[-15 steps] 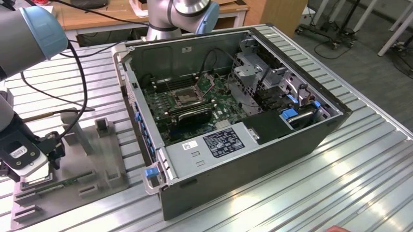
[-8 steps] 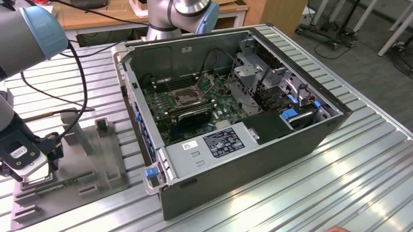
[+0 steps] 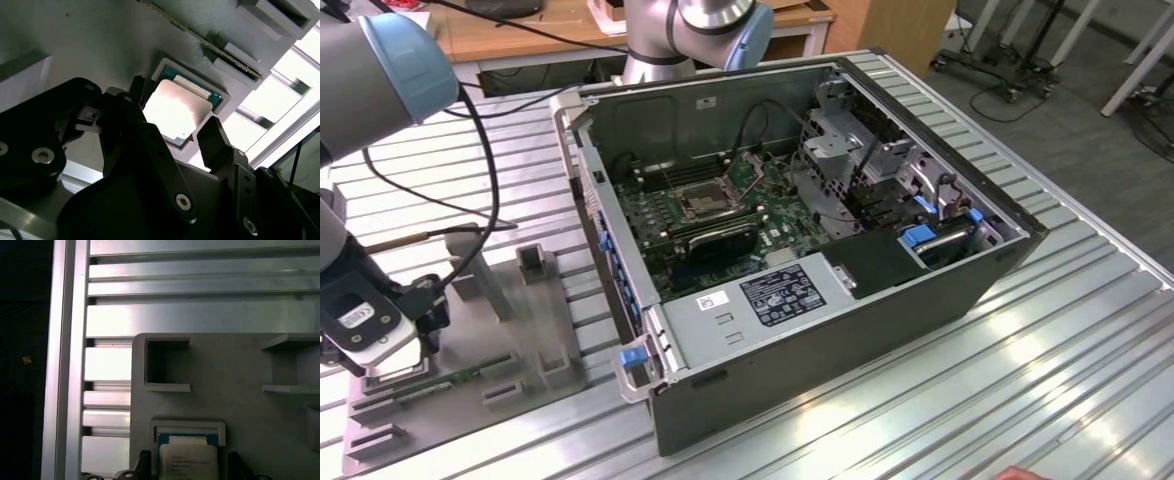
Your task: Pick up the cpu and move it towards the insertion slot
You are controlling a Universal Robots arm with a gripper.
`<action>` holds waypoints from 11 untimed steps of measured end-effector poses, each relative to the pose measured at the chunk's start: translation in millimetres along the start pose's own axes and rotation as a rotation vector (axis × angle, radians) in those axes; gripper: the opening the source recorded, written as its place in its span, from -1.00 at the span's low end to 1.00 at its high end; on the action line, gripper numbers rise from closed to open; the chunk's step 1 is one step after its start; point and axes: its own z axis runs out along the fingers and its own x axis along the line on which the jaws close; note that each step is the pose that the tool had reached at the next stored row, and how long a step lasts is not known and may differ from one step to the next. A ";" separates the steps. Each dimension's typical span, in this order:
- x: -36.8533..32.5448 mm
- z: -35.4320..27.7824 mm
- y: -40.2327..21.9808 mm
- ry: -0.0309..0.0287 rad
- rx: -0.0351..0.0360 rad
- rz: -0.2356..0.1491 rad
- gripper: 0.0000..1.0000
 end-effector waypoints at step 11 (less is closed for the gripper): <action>1.6 0.1 0.0 -0.0002 -0.0001 0.000 0.23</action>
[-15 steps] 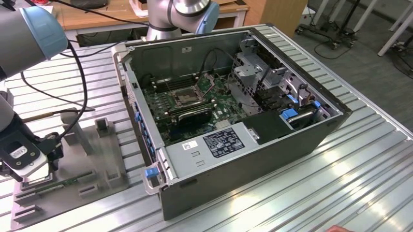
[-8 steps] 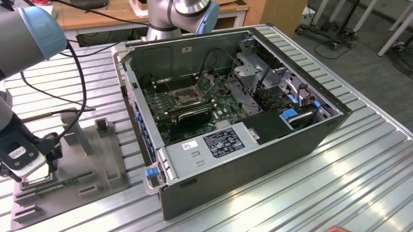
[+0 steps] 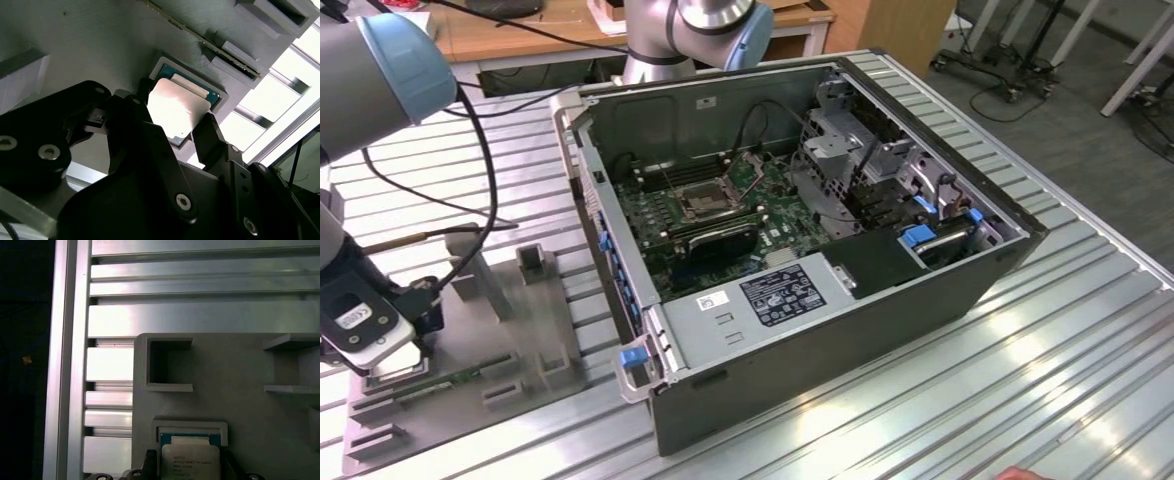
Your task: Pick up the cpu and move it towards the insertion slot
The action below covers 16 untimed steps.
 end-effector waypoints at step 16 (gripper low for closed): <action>-2.8 -2.0 0.0 0.0005 0.0006 0.001 0.23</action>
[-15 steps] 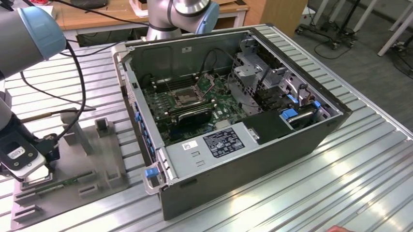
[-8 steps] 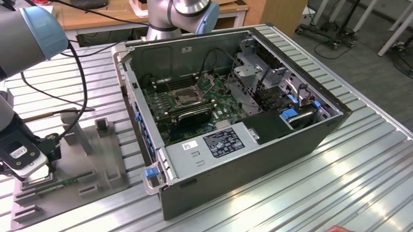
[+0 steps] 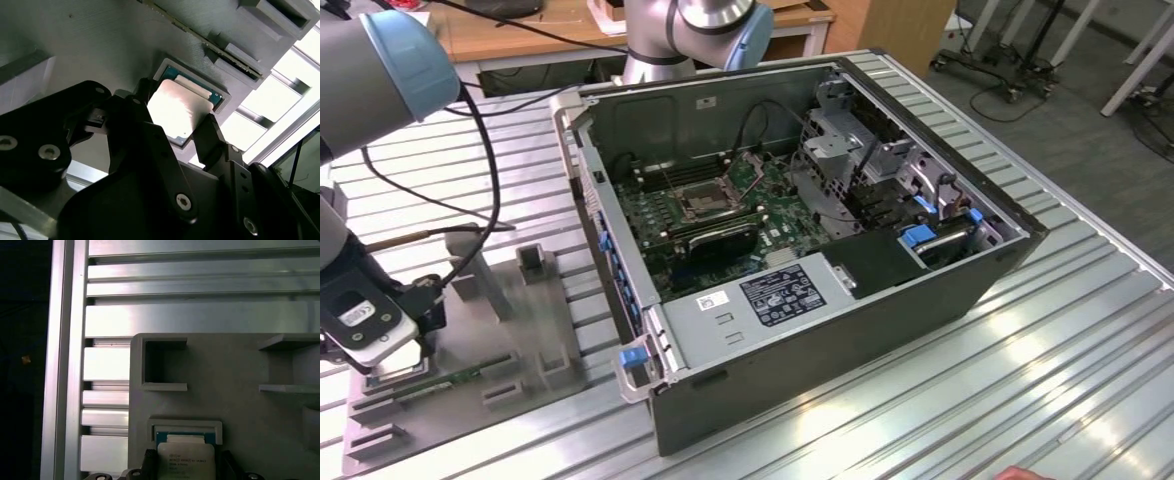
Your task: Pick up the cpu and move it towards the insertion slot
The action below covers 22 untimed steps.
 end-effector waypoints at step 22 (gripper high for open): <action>0.8 -0.3 0.1 0.0000 -0.0003 0.000 0.08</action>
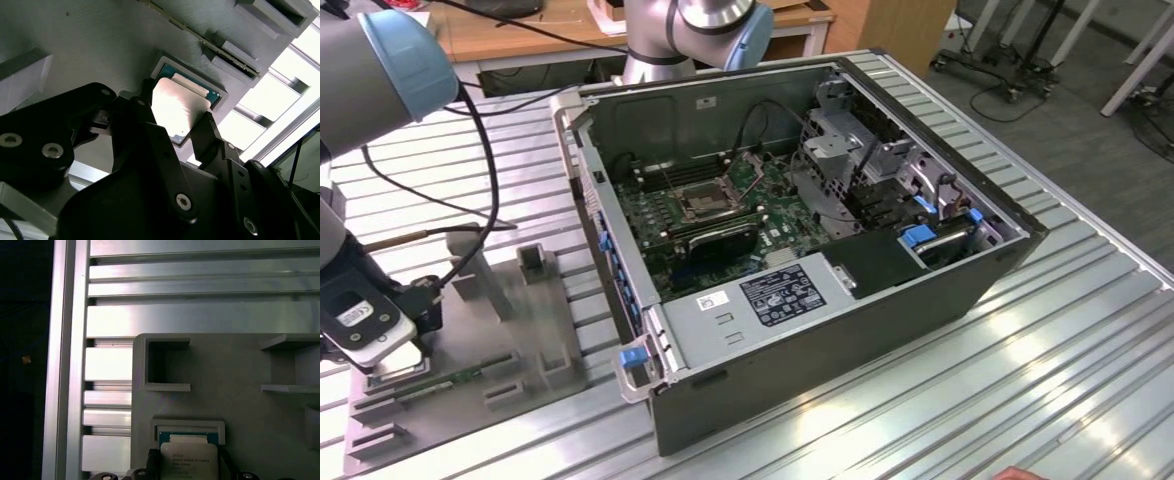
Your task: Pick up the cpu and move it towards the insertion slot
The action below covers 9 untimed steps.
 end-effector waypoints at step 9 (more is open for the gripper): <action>0.0 -0.1 0.0 -0.0001 -0.0001 0.000 0.08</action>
